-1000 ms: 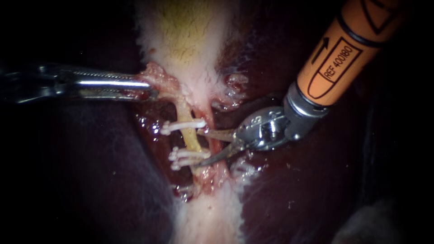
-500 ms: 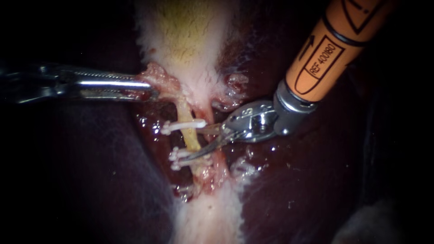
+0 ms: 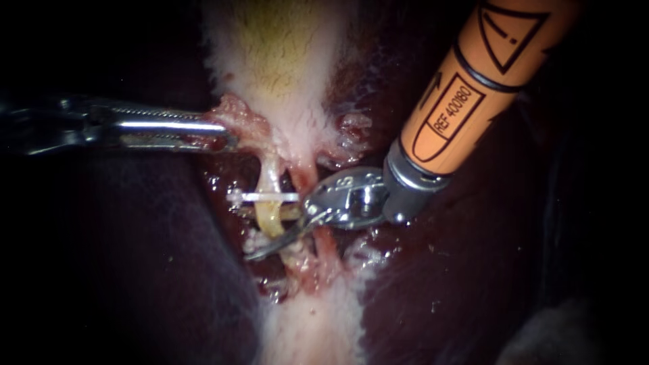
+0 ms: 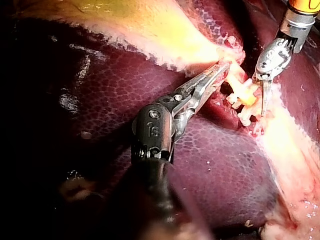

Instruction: Go to the cutting position left tube

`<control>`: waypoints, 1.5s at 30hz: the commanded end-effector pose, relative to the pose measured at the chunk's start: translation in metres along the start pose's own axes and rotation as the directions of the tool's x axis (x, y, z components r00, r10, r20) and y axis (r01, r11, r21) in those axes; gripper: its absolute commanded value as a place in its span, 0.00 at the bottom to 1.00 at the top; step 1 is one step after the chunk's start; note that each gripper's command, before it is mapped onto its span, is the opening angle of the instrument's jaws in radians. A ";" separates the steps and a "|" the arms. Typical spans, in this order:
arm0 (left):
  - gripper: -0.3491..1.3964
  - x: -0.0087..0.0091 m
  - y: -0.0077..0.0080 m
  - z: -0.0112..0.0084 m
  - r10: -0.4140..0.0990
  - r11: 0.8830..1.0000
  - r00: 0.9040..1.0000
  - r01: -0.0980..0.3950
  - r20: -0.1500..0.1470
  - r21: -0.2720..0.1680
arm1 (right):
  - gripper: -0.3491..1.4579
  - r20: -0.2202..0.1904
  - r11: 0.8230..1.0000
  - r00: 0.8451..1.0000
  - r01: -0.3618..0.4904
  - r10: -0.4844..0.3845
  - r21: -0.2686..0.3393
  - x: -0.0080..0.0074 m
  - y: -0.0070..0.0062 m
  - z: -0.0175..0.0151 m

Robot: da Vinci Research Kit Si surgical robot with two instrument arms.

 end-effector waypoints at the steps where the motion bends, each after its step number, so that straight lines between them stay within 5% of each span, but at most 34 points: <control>1: 0.00 0.0000 0.0000 0.0000 0.000 1.000 1.000 0.000 0.000 0.001 | 0.87 -0.002 1.000 1.000 0.000 0.000 0.000 0.0000 0.0001 0.0002; 21: 0.00 0.0000 -0.0001 0.0003 0.000 1.000 1.000 0.000 0.000 0.002 | 0.87 -0.077 0.997 0.994 -0.074 0.074 0.007 0.0006 0.0013 0.0038; 36: 0.00 -0.0001 -0.0001 0.0001 0.006 1.000 1.000 -0.006 0.000 0.001 | 0.89 -0.126 0.988 0.980 -0.146 0.153 0.056 0.0041 -0.0023 0.0021; 45: 0.00 -0.0002 -0.0002 0.0001 0.007 1.000 1.000 -0.007 0.000 0.001 | 0.89 -0.127 0.987 0.980 -0.149 0.155 0.059 0.0047 -0.0026 0.0018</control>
